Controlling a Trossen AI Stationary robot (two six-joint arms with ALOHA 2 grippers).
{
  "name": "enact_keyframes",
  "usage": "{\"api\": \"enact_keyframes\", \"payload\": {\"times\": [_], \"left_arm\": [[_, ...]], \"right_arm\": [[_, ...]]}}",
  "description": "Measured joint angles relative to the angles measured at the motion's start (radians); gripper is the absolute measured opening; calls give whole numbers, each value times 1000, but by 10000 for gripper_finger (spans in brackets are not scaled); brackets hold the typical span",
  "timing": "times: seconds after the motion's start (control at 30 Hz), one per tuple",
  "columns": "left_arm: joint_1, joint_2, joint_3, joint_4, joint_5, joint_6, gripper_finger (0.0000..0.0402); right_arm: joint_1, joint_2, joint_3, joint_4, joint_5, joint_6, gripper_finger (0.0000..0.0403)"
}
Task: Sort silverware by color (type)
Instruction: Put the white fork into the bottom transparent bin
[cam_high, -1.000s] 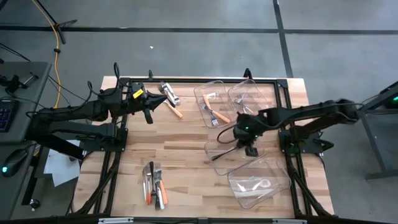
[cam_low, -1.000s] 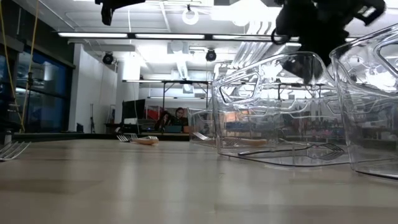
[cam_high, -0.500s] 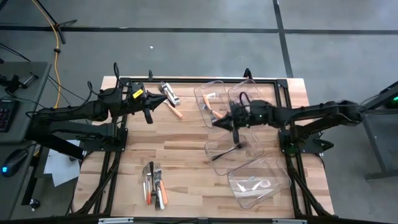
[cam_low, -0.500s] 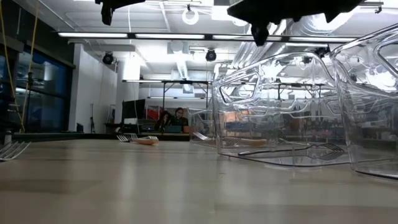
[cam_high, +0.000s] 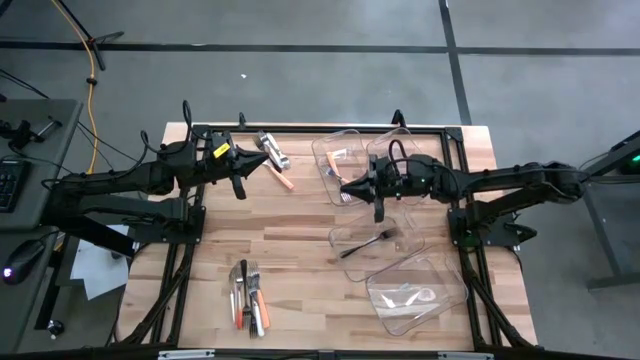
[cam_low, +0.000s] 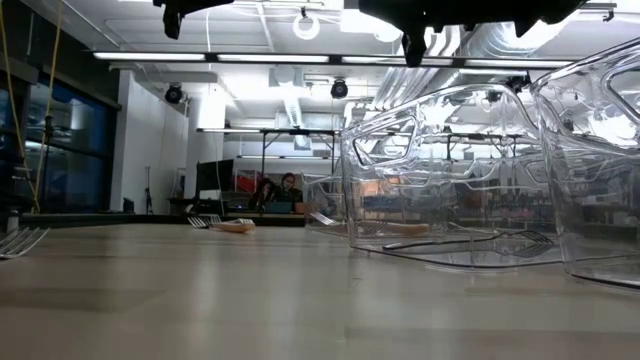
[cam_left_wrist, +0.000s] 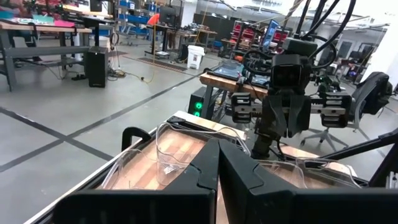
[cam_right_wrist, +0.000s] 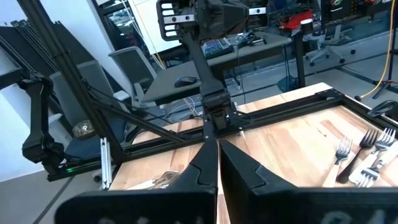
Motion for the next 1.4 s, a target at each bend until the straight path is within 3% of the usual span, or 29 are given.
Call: {"api": "enact_keyframes", "payload": {"times": [0.9,1.07,1.4], "left_arm": [[0,0,0,-1,-2,0,4],[0,0,0,-5,-3,40,41],[0,0,0,-6,-20,33,169]], "right_arm": [[0,0,0,-23,-1,-23,0],[0,0,0,-23,-2,-23,0],[0,0,0,-23,-2,-23,0]]}}
